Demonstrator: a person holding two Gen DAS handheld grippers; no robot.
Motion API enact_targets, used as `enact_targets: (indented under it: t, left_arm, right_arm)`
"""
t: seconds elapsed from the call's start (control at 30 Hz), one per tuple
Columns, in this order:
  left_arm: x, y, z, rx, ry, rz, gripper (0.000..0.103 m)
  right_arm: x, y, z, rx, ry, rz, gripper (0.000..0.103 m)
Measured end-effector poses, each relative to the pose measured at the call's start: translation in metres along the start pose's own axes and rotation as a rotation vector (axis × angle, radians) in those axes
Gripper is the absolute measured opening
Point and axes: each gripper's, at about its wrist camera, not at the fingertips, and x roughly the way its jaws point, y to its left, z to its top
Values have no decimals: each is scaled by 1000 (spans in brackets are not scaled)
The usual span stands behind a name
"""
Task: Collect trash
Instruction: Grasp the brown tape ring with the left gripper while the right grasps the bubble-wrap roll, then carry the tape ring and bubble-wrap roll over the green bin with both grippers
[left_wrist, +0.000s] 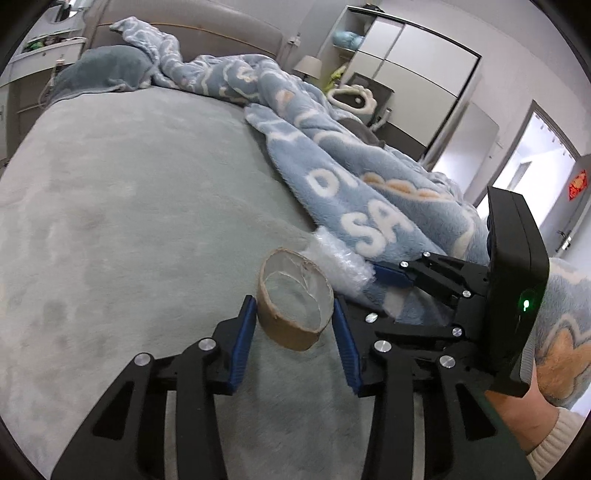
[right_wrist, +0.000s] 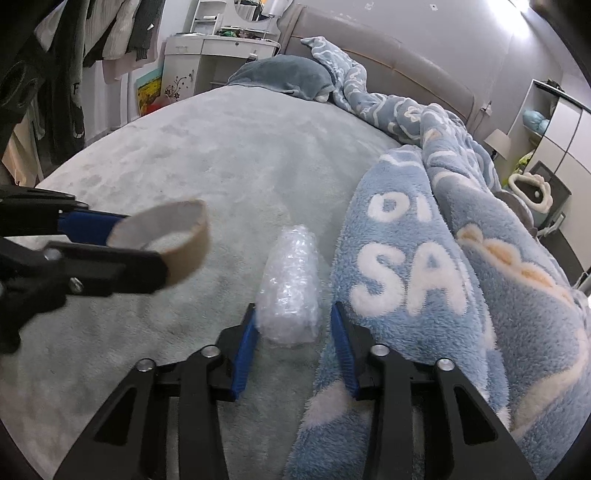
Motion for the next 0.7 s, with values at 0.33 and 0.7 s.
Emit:
enact_targets:
  t: [0.33, 0.7]
  left_arm:
    - [-41, 7, -2, 32, -31, 84, 44]
    - [-96, 20, -9, 35, -58, 162, 44]
  right_arm:
    - [-18, 11, 11, 45, -18, 13, 29]
    - [-31, 8, 20, 168, -30, 35, 21]
